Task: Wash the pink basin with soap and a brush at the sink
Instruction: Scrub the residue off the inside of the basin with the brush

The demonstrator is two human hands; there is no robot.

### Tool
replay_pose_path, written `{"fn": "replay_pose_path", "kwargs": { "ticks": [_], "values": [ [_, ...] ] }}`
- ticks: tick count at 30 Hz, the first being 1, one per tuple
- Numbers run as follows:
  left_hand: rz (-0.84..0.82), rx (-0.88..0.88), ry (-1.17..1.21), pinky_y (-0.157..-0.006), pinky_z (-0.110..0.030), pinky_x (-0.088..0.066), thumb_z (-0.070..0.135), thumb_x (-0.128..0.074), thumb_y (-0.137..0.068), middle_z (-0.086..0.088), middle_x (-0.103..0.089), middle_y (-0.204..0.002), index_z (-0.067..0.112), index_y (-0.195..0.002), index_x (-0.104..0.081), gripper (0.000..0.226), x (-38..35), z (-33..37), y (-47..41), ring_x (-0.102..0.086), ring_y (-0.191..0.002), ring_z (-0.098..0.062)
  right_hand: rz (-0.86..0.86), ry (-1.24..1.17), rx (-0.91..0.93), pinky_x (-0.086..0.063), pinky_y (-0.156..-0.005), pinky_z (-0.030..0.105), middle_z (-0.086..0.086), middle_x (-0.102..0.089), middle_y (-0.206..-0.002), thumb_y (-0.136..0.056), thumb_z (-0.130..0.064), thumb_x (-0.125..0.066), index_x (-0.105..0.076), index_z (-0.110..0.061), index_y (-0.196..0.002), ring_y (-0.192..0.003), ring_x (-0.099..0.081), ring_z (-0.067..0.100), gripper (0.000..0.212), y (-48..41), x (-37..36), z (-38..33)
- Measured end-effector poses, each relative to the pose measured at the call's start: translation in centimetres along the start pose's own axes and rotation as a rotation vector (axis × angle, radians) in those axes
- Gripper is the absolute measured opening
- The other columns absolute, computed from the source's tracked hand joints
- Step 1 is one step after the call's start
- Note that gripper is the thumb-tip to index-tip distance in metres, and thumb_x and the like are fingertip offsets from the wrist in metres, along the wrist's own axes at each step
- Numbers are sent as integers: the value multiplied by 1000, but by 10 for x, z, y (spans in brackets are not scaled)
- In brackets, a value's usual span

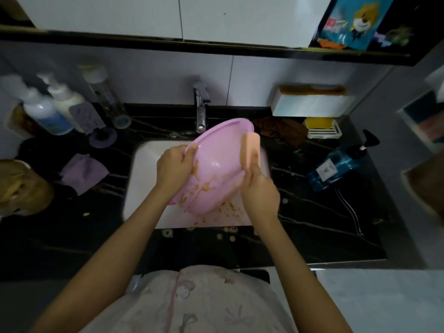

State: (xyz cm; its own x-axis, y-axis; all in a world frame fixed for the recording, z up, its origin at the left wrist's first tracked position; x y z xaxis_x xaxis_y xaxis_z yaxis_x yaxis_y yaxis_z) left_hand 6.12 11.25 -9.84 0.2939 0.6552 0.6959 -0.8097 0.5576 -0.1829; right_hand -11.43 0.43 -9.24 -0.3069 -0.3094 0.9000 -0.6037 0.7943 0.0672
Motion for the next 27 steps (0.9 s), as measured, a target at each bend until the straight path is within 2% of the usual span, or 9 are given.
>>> {"fn": "replay_pose_path", "kwargs": {
  "ticks": [2, 5, 10, 14, 16, 20, 22, 24, 27],
  "values": [
    [-3, 0, 6, -55, -32, -34, 49, -30, -91, -3, -51, -54, 18, -53, -40, 50, 0, 0, 1, -51, -58, -26, 73, 0, 63, -51, -61, 42, 12, -61, -70, -99, -34, -20, 2, -28, -150, -63, -60, 32, 57, 29, -1, -1],
    [-5, -1, 15, -56, -35, -38, 49, -31, -92, -2, -50, -53, 18, -53, -40, 50, -2, 0, 1, -51, -57, -26, -12, -23, 226, -43, -59, 36, 13, -63, -71, -95, -41, -16, 10, -32, -148, -63, -59, 33, 60, 49, -21, -26],
    [-10, 17, 26, -60, -37, -42, 49, -31, -92, -3, -52, -54, 15, -55, -45, 52, 0, -2, 1, -52, -59, -27, 64, -80, -5, -47, -57, 38, 10, -54, -64, -98, -35, -19, 1, -29, -150, -64, -60, 32, 55, 10, -3, 4],
    [-18, -4, 24, -58, -35, -40, 50, -32, -92, -2, -52, -53, 15, -54, -45, 53, -3, 3, 1, -52, -58, -27, 99, -49, 293, -35, -40, 29, 4, -53, -49, -93, -40, -27, -18, -26, -150, -40, -51, 25, 60, 55, -25, -26],
    [-29, -6, 4, -58, -34, -38, 50, -31, -92, -1, -52, -53, 18, -52, -41, 52, -3, 5, 3, -52, -59, -27, 55, -43, 247, -33, -49, 30, 8, -58, -63, -97, -41, -25, -11, -34, -150, -52, -54, 29, 56, 27, -22, -32],
    [-14, -8, 0, -54, -33, -34, 51, -29, -91, -3, -50, -53, 19, -52, -38, 51, -2, 0, 6, -50, -57, -27, 41, -99, -82, -44, -60, 37, 14, -63, -77, -98, -37, -16, 2, -34, -150, -71, -60, 31, 55, 10, 3, 1],
    [-14, -9, -2, -54, -31, -31, 50, -30, -90, -3, -48, -52, 18, -52, -38, 50, -3, 4, 5, -49, -56, -27, 12, -115, 22, -43, -62, 36, 15, -64, -78, -99, -37, -19, 8, -34, -148, -72, -61, 32, 56, 34, -3, -13],
    [-18, -16, -13, -53, -31, -28, 50, -30, -90, -1, -47, -51, 18, -53, -38, 50, -5, 7, 6, -48, -55, -26, -136, -75, 167, -36, -62, 33, 13, -64, -83, -101, -37, -26, 4, -38, -149, -74, -60, 33, 57, 41, -16, -36],
    [-37, -30, 2, -52, -31, -29, 55, -26, -89, 1, -47, -50, 20, -52, -38, 52, -4, 5, 10, -47, -53, -23, -111, -39, 36, -43, -67, 34, 13, -65, -94, -101, -36, -23, 0, -37, -150, -81, -62, 31, 54, 5, 3, -27]
  ]
}}
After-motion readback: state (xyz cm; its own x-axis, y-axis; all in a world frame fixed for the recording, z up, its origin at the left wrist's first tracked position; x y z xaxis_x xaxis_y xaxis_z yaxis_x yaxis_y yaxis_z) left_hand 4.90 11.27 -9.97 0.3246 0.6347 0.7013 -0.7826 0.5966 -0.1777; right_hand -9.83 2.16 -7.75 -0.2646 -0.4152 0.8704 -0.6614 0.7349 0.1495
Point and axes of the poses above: each hand's wrist, its own y-axis away from the middle knuckle, its own x-axis out of the back of the hand, z = x × y, the point moved 3 cm from there along -y, towards the middle knuckle
